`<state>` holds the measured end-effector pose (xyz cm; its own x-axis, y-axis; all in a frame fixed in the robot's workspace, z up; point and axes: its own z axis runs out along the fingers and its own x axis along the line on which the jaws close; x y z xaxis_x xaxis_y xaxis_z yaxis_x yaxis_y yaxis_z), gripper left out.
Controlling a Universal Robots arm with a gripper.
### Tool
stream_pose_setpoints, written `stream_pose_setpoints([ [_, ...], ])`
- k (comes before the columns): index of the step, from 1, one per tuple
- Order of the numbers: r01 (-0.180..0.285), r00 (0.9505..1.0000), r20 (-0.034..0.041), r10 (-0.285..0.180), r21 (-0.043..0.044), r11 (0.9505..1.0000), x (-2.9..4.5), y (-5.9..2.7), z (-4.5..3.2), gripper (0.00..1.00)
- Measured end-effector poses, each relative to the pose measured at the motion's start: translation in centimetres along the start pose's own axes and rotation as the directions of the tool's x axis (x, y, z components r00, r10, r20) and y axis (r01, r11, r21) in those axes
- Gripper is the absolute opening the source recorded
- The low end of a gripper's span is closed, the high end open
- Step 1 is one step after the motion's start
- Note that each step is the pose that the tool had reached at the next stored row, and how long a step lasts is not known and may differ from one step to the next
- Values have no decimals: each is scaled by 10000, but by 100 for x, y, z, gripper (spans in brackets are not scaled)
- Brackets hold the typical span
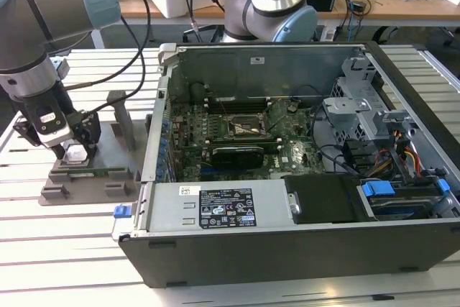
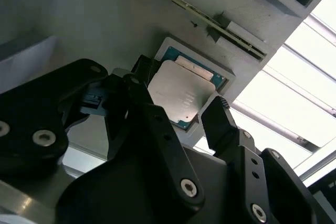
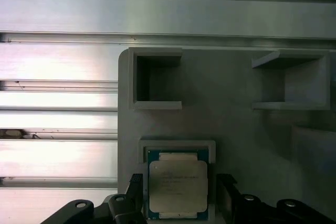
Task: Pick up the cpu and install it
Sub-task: 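Pick up the cpu and move it towards the insertion slot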
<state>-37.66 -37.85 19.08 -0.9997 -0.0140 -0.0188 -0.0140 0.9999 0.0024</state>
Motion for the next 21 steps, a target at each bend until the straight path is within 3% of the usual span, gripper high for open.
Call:
stream_pose_setpoints([
  [4,-1,10000,-10,1,4,10000,2,0,-2,65],
  [6,-1,10000,-3,1,6,10000,1,0,-1,54],
  [12,0,10000,0,0,9,10000,0,0,-1,54],
  [17,2,10000,2,-2,8,10000,-3,0,-95,54],
  [21,1,10000,-1,-1,10,10000,-2,0,-97,54],
])
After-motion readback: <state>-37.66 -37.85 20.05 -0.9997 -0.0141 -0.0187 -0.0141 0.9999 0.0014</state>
